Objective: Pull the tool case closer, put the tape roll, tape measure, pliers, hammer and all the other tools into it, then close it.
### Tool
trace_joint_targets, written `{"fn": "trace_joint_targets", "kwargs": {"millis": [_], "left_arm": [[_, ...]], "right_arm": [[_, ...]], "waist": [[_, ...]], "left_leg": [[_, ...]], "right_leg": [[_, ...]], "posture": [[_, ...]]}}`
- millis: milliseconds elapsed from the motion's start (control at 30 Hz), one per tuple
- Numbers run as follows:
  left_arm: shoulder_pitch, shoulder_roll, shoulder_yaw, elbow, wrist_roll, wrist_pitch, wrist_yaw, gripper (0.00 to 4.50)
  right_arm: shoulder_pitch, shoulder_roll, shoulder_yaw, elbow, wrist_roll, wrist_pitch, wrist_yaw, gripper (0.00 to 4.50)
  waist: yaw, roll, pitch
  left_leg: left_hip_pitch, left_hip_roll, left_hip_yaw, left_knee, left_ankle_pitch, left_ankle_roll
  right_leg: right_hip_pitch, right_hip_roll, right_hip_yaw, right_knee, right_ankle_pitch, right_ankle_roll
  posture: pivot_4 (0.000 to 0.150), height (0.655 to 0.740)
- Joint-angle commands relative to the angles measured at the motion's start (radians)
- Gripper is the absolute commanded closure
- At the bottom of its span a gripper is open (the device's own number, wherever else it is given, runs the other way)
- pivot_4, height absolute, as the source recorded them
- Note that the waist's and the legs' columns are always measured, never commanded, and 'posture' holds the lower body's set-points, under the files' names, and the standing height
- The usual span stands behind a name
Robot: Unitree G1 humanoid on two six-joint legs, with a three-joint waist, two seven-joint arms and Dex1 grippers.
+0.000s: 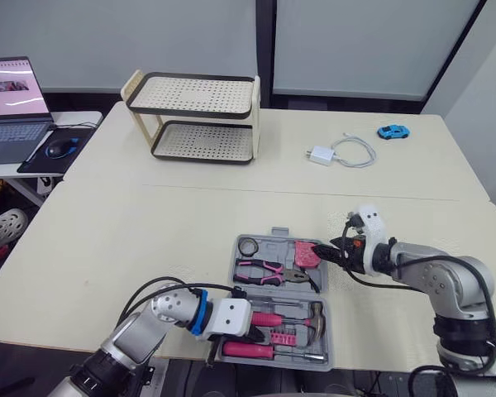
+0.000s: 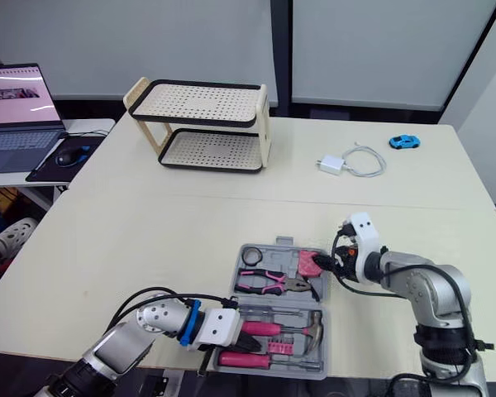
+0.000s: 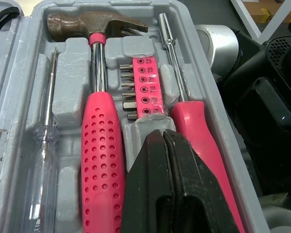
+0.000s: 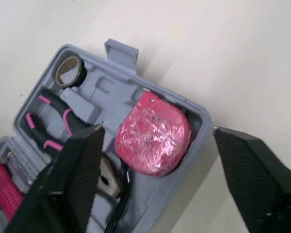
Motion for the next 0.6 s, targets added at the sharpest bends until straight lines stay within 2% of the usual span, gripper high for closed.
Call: {"fn": "trace_joint_targets", "kwargs": {"millis": [33, 600], "left_arm": [[0.007, 0.001, -0.034, 0.028, 0.040, 0.006, 0.000, 4.50], [-0.017, -0.007, -0.076, 0.137, 0.069, -0.062, -0.004, 4.50]], "right_arm": [[-0.020, 0.021, -0.004, 0.060, -0.036, -0.016, -0.071, 0.03], [-0.070, 0.119, 0.045, 0.257, -0.016, -0.019, -0.022, 0.03]], "waist": [[0.001, 0.000, 0.000], [-0.005, 0.009, -0.009]], "left_leg": [[0.000, 0.000, 0.000, 0.000, 0.000, 0.000], [0.002, 0.000, 0.000, -0.001, 0.000, 0.000]], "right_leg": [[0.000, 0.000, 0.000, 0.000, 0.000, 0.000], [0.001, 0.000, 0.001, 0.000, 0.000, 0.000]], "posture": [[0.150, 0.7350], [0.150, 0.7350]]}}
